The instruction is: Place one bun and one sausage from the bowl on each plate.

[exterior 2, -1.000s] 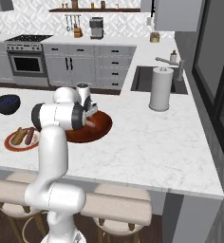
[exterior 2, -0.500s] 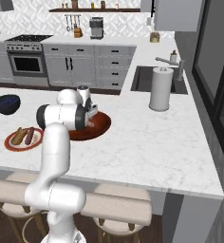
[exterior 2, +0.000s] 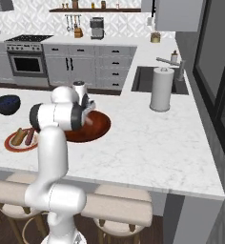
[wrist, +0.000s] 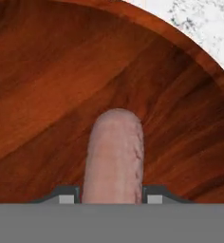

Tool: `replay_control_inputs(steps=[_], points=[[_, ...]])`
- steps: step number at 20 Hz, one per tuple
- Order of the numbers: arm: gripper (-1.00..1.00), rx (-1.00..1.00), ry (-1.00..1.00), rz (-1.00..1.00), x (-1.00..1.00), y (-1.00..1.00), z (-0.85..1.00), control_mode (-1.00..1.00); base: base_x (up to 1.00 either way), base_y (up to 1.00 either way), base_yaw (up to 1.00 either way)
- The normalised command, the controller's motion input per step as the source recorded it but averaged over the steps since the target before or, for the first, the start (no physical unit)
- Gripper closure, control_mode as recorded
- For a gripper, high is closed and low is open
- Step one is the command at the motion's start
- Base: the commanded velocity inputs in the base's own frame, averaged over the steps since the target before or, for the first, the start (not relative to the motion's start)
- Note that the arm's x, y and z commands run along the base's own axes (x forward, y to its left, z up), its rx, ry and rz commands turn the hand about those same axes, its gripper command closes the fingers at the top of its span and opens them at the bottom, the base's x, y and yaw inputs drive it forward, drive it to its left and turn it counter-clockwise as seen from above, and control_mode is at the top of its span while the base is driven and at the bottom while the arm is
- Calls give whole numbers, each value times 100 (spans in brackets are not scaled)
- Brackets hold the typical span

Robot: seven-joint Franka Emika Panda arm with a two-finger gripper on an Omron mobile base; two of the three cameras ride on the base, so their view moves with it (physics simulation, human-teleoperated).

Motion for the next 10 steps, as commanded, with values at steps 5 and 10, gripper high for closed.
replay_control_inputs(steps=[5,10], points=[[100,0,-35,0,-92,0,100,-100,0,0,0],[100,1,-41,0,-100,0,100,-100,0,0,0]])
